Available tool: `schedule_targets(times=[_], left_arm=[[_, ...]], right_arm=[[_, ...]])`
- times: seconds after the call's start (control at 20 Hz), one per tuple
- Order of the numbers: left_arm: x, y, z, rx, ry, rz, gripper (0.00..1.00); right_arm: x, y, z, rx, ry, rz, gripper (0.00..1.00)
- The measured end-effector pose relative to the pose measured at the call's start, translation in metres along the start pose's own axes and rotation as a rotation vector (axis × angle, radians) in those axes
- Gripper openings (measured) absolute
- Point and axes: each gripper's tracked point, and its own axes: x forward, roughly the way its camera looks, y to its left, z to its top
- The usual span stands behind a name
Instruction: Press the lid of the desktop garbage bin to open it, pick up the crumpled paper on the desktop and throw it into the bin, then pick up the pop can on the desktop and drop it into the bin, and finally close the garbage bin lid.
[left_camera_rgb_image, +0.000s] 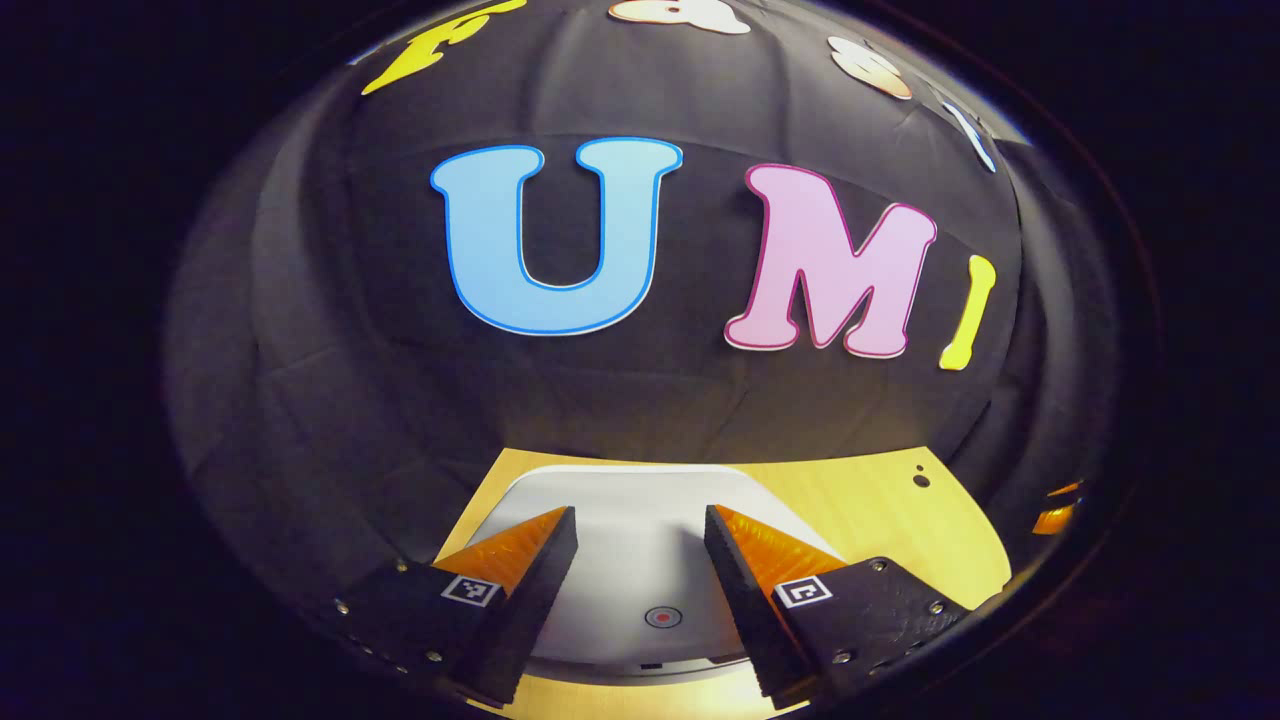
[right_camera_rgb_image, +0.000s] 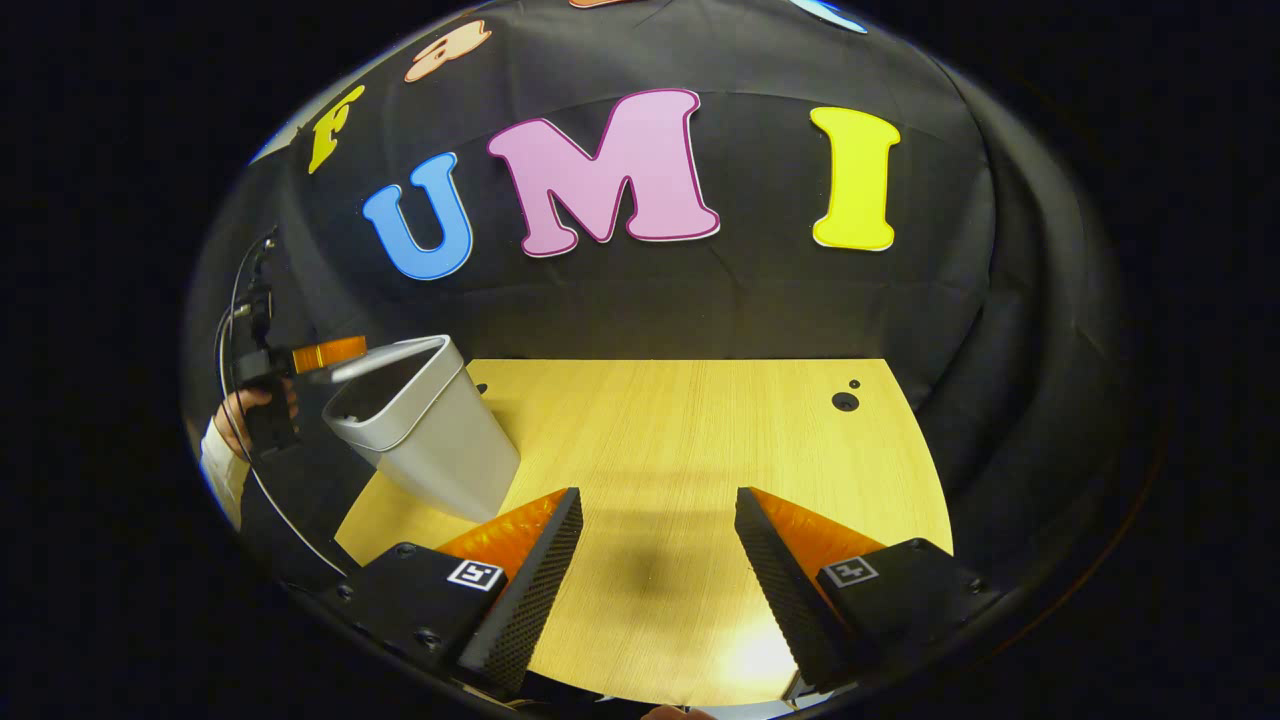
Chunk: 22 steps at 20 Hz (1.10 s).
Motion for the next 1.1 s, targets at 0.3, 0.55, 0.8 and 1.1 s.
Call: schedule_targets(times=[0.3, 0.55, 0.8, 1.1], left_arm=[[0.011, 0.0, -0.023, -0.016, -0.039, 0.015, 0.86], [0.011, 0.001, -0.028, -0.043, -0.11, -0.019, 0.86], [0.012, -0.001, -0.03, -0.001, -0.106, 0.012, 0.87], [0.003, -0.007, -0.031, 0.063, -0.024, -0.017, 0.86]], right_arm=[[0.004, 0.003, 0.001, -0.011, 0.008, -0.005, 0.99], [0.004, 0.008, 0.001, -0.009, 0.009, -0.011, 0.99], [0.003, 0.015, 0.0, -0.009, 0.006, -0.013, 0.99], [-0.004, 0.012, 0.002, 0.003, -0.02, -0.028, 0.99]])
